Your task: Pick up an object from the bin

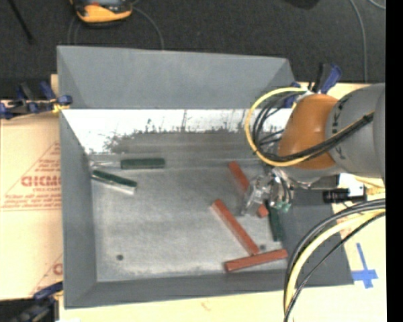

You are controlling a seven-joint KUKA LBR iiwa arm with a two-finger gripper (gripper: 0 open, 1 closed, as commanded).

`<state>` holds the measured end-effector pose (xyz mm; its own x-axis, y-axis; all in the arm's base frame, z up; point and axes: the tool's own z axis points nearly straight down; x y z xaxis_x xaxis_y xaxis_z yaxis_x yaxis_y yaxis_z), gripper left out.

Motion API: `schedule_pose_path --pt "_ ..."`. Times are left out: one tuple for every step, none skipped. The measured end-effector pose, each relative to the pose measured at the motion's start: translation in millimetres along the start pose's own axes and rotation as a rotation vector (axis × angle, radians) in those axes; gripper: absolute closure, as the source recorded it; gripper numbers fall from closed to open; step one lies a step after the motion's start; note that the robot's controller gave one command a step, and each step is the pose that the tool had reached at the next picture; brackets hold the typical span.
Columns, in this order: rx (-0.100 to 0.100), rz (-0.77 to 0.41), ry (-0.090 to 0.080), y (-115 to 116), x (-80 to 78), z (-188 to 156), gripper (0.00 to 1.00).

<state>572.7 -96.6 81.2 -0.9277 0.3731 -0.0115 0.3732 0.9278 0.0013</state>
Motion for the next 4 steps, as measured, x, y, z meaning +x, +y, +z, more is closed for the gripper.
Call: schedule_pose_path --pt "0.001 -0.003 0.009 -0.1 3.1 3.0 0.0" --pt "-0.001 -0.004 0.001 0.8 0.4 0.2 1.0" --pt "0.001 -0.006 0.01 0.4 3.4 3.2 0.0" --pt "0.001 -0.007 0.009 0.4 3.3 3.1 0.0"
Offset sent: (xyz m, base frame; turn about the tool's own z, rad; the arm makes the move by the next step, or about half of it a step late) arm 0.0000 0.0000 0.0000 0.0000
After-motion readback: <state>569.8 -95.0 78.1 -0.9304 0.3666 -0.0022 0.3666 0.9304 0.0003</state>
